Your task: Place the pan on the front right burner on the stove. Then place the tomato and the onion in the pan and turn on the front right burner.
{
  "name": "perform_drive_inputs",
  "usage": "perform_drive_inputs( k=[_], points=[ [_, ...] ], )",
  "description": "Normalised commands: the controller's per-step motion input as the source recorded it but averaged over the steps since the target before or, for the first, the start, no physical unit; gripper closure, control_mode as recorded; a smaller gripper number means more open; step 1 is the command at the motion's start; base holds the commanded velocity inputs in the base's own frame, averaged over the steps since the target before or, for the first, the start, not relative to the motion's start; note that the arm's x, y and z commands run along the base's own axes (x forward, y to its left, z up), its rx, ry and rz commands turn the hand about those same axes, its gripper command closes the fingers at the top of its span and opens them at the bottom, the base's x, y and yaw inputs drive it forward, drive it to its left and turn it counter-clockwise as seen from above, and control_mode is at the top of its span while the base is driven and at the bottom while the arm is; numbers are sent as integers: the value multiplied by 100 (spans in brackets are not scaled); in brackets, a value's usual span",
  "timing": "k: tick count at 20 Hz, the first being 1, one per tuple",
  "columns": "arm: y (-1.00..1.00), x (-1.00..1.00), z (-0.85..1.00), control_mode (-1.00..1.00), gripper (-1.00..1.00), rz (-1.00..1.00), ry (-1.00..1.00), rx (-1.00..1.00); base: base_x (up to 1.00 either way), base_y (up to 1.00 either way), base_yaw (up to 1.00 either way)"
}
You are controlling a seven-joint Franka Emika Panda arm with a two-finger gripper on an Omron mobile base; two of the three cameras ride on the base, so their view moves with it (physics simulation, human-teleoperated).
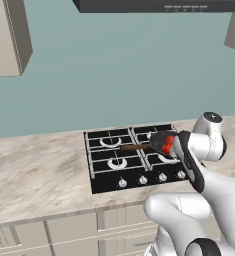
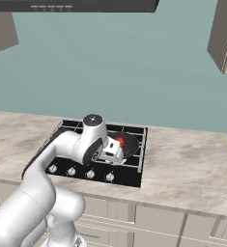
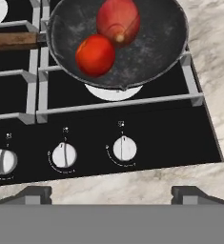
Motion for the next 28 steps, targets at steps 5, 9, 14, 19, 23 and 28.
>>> perform_drive_inputs(
  k=[5,9,14,19,23,28],
  points=[
    [-6,-34,-29,-100,-100,0,0,0,0,0,0],
    [-6,-9,-24,-100,-100,0,0,0,0,0,0],
    [-12,0,-24,-100,-100,0,0,0,0,0,0],
    [-5,0,-21,-100,-100,0,0,0,0,0,0],
    [0,0,-16,-100,-100,0,0,0,0,0,0],
    [0,13,-17,-100,-100,0,1,0,0,0,0]
  ],
)
